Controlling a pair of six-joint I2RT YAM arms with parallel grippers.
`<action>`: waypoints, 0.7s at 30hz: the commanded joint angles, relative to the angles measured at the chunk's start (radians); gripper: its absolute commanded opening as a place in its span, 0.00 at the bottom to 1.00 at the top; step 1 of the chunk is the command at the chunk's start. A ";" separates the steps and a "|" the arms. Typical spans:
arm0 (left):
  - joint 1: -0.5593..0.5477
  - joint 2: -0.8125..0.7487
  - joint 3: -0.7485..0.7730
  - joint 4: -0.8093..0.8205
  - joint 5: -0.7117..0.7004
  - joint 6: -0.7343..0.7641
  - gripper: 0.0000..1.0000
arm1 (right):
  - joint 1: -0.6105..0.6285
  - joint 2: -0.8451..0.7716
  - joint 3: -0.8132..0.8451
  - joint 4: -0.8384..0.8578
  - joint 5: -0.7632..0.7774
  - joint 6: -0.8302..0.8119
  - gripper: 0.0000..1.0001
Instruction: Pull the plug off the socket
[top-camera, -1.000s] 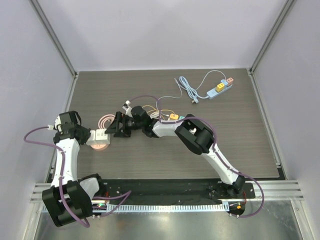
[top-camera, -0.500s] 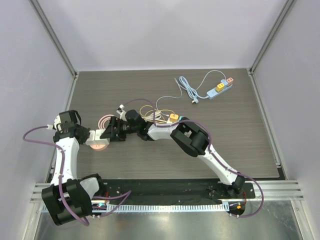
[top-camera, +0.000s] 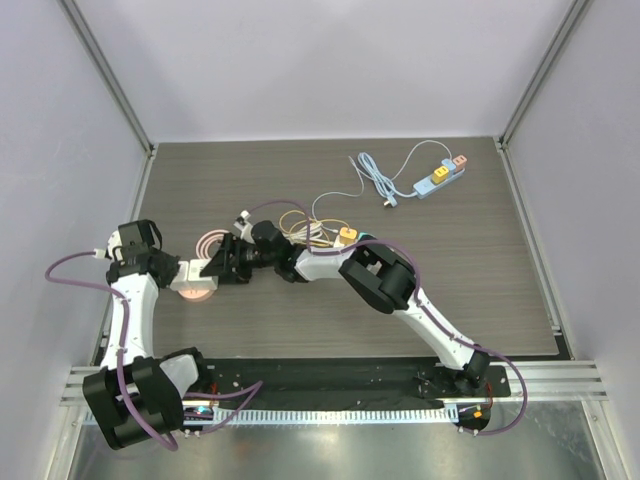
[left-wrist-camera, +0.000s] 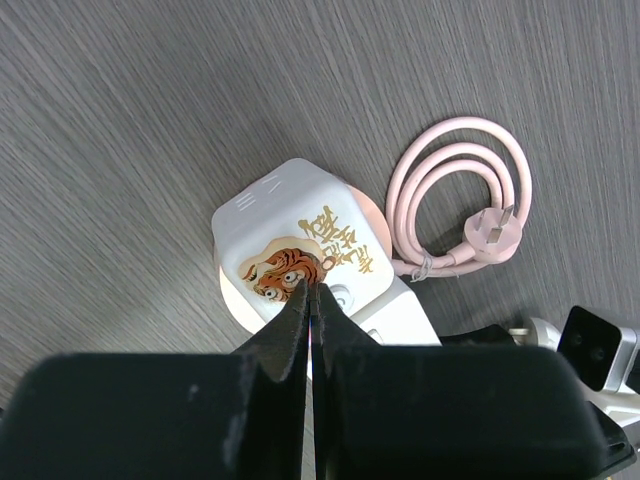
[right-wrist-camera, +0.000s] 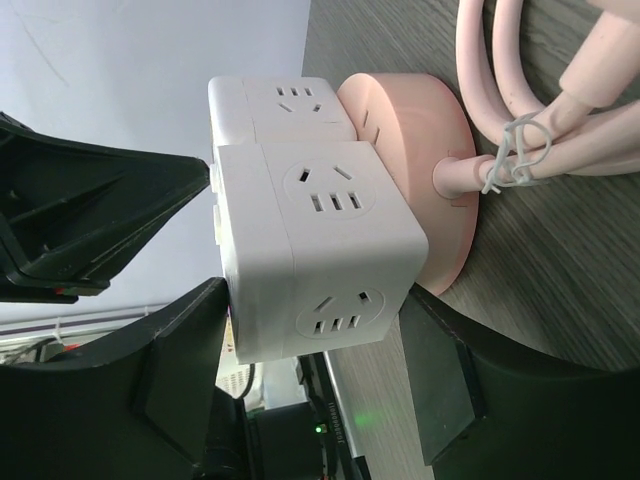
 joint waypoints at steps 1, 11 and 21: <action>0.005 0.011 -0.014 -0.048 0.011 0.001 0.00 | -0.005 -0.008 0.009 0.127 -0.016 0.085 0.09; -0.009 0.033 -0.069 -0.042 0.044 -0.041 0.00 | -0.031 -0.028 -0.015 0.236 -0.056 0.167 0.01; -0.081 0.019 -0.102 -0.028 0.022 -0.074 0.00 | -0.062 0.012 -0.056 0.427 -0.057 0.366 0.01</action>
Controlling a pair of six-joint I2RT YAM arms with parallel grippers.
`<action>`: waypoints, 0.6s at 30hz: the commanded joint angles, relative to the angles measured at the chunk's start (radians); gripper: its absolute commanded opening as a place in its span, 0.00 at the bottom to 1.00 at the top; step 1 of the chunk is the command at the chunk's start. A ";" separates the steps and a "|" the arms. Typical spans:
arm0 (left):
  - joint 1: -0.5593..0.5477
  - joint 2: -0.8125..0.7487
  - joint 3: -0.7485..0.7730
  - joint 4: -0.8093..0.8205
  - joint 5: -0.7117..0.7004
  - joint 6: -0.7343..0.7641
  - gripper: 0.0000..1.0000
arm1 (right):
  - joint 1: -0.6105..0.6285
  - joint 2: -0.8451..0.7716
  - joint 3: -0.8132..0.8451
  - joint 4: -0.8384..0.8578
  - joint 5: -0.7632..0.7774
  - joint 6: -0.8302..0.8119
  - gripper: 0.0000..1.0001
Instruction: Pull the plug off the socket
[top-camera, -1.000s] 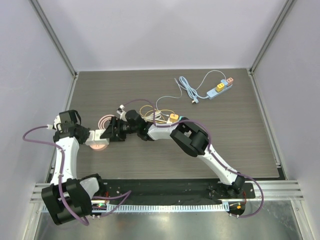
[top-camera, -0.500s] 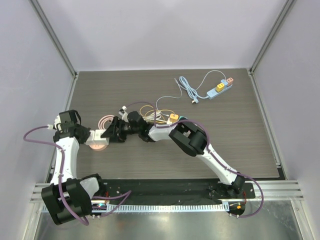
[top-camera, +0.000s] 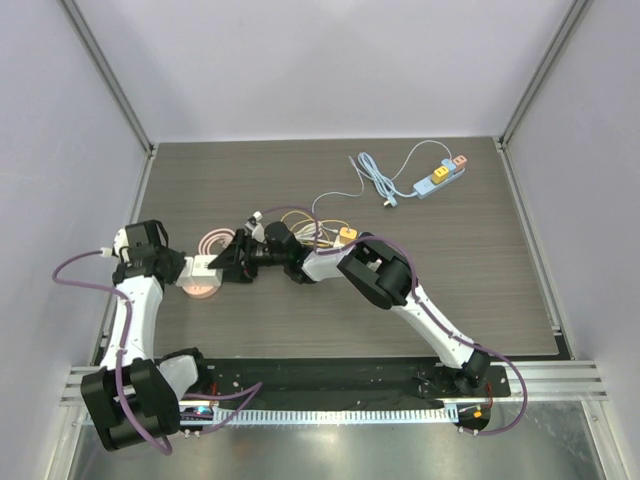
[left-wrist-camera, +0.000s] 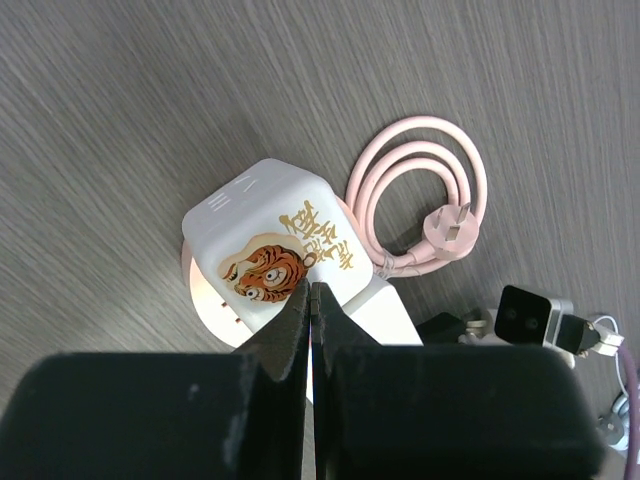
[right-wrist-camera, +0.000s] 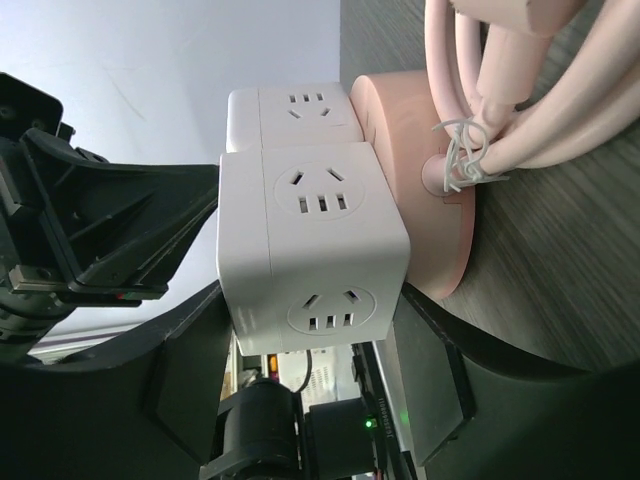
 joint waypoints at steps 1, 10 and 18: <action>-0.035 0.022 -0.071 -0.110 -0.012 -0.013 0.00 | -0.014 -0.013 0.017 0.238 -0.012 0.156 0.01; -0.052 0.016 -0.099 -0.101 -0.021 -0.020 0.00 | -0.020 -0.016 -0.030 0.185 0.017 0.156 0.01; -0.054 0.010 -0.106 -0.104 -0.026 -0.014 0.00 | -0.040 0.016 -0.049 0.338 0.015 0.287 0.01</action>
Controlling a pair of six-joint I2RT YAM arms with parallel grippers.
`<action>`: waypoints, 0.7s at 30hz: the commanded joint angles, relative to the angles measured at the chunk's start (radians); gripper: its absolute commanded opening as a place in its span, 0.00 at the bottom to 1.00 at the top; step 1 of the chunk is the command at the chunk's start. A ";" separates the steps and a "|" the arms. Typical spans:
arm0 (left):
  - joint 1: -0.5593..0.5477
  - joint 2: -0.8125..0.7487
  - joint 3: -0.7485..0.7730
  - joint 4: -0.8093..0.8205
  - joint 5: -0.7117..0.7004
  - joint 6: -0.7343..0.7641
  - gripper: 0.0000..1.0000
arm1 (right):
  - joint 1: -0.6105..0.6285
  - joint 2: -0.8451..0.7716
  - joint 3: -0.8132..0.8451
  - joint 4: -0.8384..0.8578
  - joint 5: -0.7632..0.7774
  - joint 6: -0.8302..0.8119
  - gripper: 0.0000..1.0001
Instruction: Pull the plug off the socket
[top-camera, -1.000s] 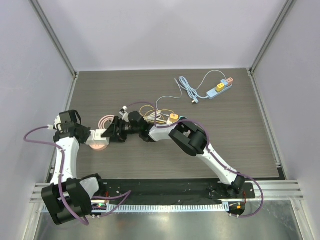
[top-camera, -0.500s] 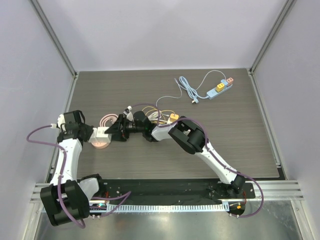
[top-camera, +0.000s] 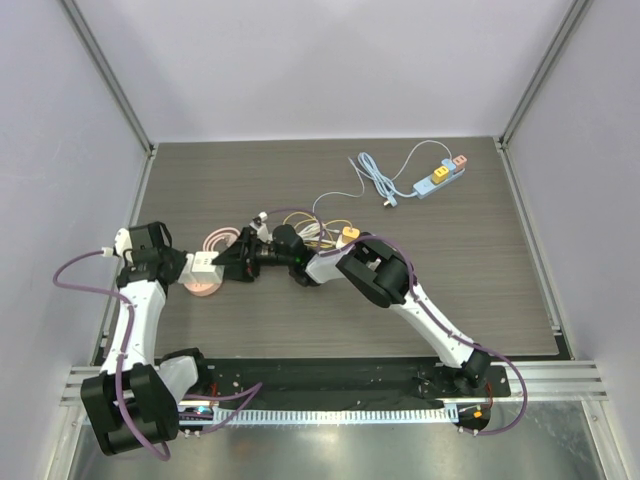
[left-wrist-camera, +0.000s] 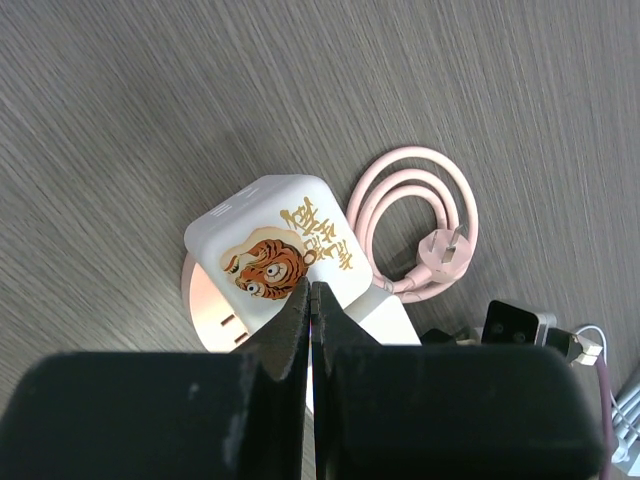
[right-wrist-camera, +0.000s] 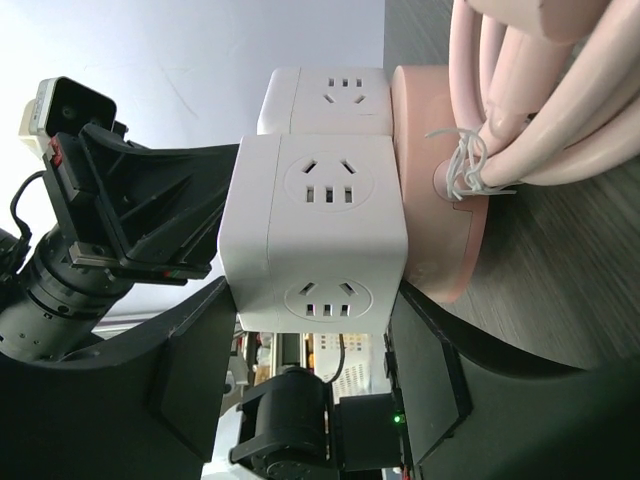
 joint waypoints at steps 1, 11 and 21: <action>-0.014 0.026 -0.059 -0.185 0.023 0.011 0.00 | -0.021 -0.028 -0.005 0.099 0.025 0.130 0.01; -0.020 0.026 -0.059 -0.180 0.034 0.017 0.00 | -0.004 -0.153 0.015 -0.498 0.109 -0.440 0.01; -0.031 0.014 -0.070 -0.182 0.027 0.006 0.00 | -0.019 -0.133 0.007 -0.297 -0.018 -0.281 0.01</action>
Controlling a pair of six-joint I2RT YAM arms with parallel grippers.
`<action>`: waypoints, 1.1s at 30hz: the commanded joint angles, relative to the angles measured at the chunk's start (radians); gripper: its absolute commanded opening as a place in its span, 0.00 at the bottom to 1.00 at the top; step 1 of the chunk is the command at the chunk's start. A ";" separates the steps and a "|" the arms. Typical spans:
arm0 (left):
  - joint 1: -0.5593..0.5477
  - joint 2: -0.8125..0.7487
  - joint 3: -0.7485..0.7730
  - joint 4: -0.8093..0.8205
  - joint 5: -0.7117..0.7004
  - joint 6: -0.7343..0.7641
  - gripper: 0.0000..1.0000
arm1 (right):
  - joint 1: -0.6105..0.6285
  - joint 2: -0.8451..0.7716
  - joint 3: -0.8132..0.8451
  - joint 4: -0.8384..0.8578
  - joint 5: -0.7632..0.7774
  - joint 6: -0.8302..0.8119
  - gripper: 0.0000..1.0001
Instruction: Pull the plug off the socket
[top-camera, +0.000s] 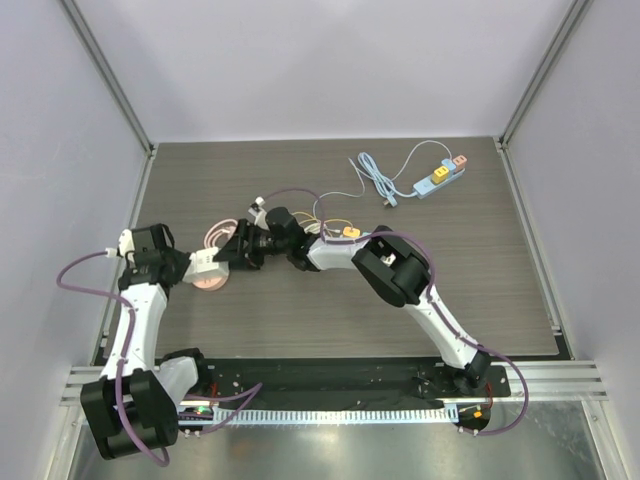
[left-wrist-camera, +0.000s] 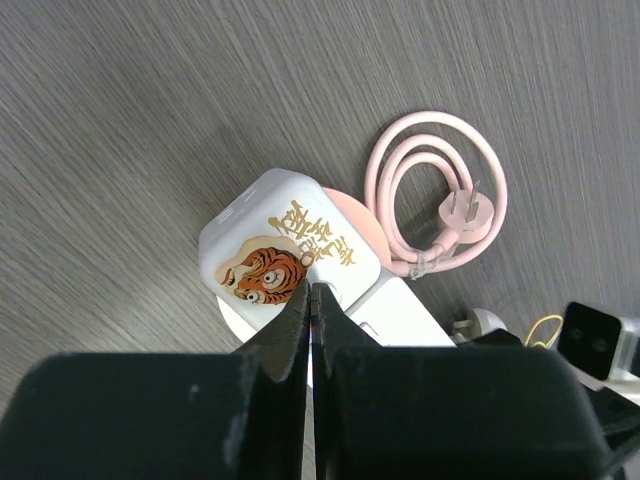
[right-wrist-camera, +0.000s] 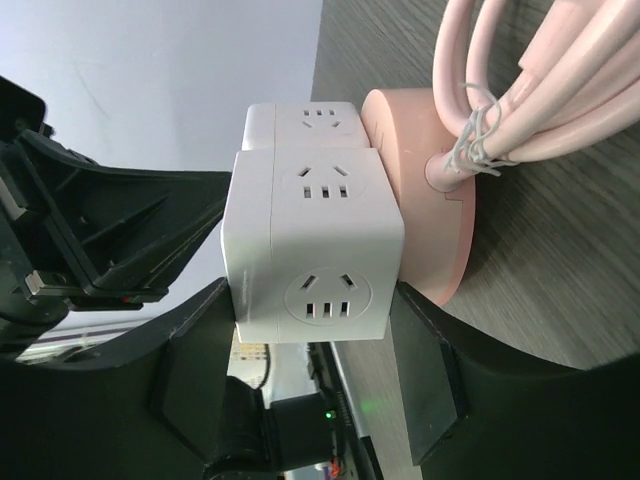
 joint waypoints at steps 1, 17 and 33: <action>-0.012 0.039 -0.059 -0.169 0.008 0.009 0.00 | -0.011 0.056 -0.032 0.265 -0.082 0.187 0.01; -0.033 0.091 0.002 -0.154 0.031 0.078 0.00 | -0.019 0.143 -0.054 0.575 -0.115 0.468 0.01; -0.087 0.090 -0.021 -0.161 -0.003 0.031 0.00 | -0.015 -0.007 0.021 -0.048 -0.028 -0.062 0.01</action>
